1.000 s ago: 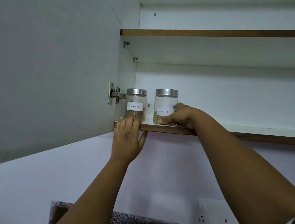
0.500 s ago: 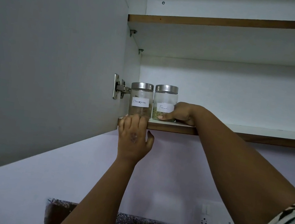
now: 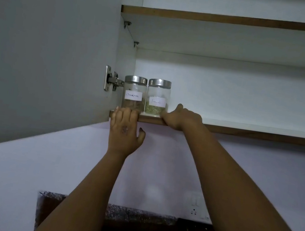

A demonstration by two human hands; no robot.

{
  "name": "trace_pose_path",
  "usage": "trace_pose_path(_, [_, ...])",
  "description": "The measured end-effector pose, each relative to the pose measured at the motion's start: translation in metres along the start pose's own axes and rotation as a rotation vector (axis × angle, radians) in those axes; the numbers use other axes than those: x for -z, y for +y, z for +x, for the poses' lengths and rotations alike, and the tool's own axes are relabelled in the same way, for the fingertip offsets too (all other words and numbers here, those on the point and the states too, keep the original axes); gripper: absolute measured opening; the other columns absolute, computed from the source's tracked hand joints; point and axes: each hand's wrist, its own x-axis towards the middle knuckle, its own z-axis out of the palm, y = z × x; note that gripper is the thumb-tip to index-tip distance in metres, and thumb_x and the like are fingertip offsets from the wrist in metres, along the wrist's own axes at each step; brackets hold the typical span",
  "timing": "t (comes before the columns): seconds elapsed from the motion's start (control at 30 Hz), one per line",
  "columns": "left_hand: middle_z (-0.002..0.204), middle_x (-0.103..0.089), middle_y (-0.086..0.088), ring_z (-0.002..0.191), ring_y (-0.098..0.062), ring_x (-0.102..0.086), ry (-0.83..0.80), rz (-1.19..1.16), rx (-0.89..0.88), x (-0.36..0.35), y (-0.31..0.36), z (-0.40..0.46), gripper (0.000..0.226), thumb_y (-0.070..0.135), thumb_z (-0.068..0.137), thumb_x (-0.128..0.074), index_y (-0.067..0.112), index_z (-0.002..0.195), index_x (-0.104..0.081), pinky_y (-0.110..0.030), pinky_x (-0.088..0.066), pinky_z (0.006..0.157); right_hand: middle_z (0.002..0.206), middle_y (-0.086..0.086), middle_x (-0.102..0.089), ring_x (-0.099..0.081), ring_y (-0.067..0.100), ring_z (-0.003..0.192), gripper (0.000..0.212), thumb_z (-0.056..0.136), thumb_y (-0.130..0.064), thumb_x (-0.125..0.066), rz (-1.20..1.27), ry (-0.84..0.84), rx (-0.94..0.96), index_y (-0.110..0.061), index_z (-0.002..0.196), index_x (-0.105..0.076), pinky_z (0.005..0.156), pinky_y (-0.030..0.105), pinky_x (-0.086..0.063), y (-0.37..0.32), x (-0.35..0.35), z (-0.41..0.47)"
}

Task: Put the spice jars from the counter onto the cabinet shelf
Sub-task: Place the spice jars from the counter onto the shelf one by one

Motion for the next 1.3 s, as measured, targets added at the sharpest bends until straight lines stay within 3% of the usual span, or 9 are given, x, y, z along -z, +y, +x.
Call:
trace_pose_path(0.13, [0.130,-0.051,-0.018,0.128,-0.035,-0.043,-0.037,-0.200,0.181,0.013,0.029,-0.030,0.066,0.026,0.076,-0.065,0.001,0.132,-0.041,-0.047,-0.034,0.109,0.139,0.011,-0.050,-0.045,0.031,0.128,0.063,0.098,-0.057,-0.022,-0.214,0.246,0.147,-0.016,0.140,-0.046,0.105,0.044,-0.030,0.029,-0.013,-0.039])
trace_pose_path(0.33, [0.147,-0.040,-0.015,0.137,-0.036,-0.035,-0.380,-0.362,0.193,0.026,0.110,-0.179,0.081,0.038,0.080,-0.057,0.004,0.146,-0.024,-0.052,-0.025,0.116,0.160,0.009,-0.019,-0.015,0.029,0.148,0.072,0.093,-0.046,-0.048,-0.068,0.495,0.271,-0.019,0.154,-0.021,0.117,0.045,-0.019,0.100,-0.075,-0.102])
trace_pose_path(0.5, [0.139,-0.048,-0.017,0.132,-0.035,-0.042,-0.608,-0.480,0.215,0.054,0.150,-0.293,0.067,0.021,0.082,-0.064,-0.003,0.140,-0.039,-0.054,-0.025,0.116,0.140,0.011,-0.049,-0.044,0.029,0.130,0.069,0.097,-0.045,-0.046,0.119,0.206,0.100,-0.022,0.154,-0.016,0.104,0.041,-0.042,0.166,-0.150,-0.168])
trace_pose_path(0.63, [0.138,-0.047,-0.020,0.130,-0.032,-0.039,-0.751,-0.496,0.302,0.083,0.171,-0.362,0.068,0.029,0.084,-0.058,-0.005,0.139,-0.038,-0.046,-0.020,0.119,0.121,0.014,-0.062,-0.059,0.032,0.111,0.070,0.097,-0.045,-0.045,0.145,-0.090,-0.034,-0.018,0.154,-0.016,0.086,0.039,-0.052,0.221,-0.211,-0.219])
trace_pose_path(0.73, [0.136,-0.048,-0.017,0.125,-0.030,-0.044,-0.887,-0.529,0.467,0.105,0.189,-0.404,0.076,0.041,0.081,-0.058,-0.005,0.138,-0.039,-0.049,-0.035,0.109,0.131,0.015,-0.056,-0.053,0.033,0.121,0.070,0.097,-0.043,-0.047,0.122,-0.294,-0.116,-0.015,0.153,-0.018,0.095,0.040,-0.045,0.248,-0.253,-0.261])
trace_pose_path(0.83, [0.133,-0.047,-0.001,0.121,-0.013,-0.044,-1.066,-0.511,0.681,0.119,0.196,-0.445,0.077,0.054,0.081,-0.064,0.007,0.138,-0.042,-0.026,-0.036,0.101,0.148,0.013,-0.039,-0.040,0.031,0.134,0.073,0.093,-0.045,-0.053,0.063,-0.441,-0.131,-0.018,0.152,-0.018,0.108,0.044,-0.037,0.262,-0.289,-0.300])
trace_pose_path(0.97, [0.140,-0.043,-0.011,0.131,-0.027,-0.041,-1.260,-0.490,0.903,0.135,0.197,-0.483,0.084,0.036,0.077,-0.071,0.003,0.143,-0.032,-0.040,-0.037,0.108,0.145,0.011,-0.040,-0.039,0.027,0.133,0.079,0.085,-0.045,-0.066,-0.020,-0.549,-0.001,-0.019,0.148,-0.026,0.107,0.038,-0.036,0.257,-0.323,-0.334])
trace_pose_path(1.13, [0.140,-0.041,-0.011,0.132,-0.027,-0.038,-1.334,-0.428,0.989,0.146,0.192,-0.482,0.079,0.022,0.078,-0.073,0.006,0.143,-0.030,-0.038,-0.036,0.109,0.160,0.018,-0.008,-0.009,0.035,0.148,0.102,0.080,-0.051,-0.069,-0.123,-0.575,0.131,-0.023,0.155,-0.006,0.115,0.047,-0.023,0.241,-0.345,-0.341])
trace_pose_path(1.3, [0.133,-0.048,-0.007,0.128,-0.024,-0.044,-1.281,-0.463,1.127,0.155,0.192,-0.477,0.072,0.047,0.081,-0.064,0.009,0.137,-0.039,-0.035,-0.040,0.105,0.147,0.015,-0.032,-0.035,0.032,0.134,0.093,0.081,-0.046,-0.069,-0.057,-0.618,0.147,-0.023,0.154,-0.016,0.102,0.042,-0.040,0.237,-0.352,-0.321])
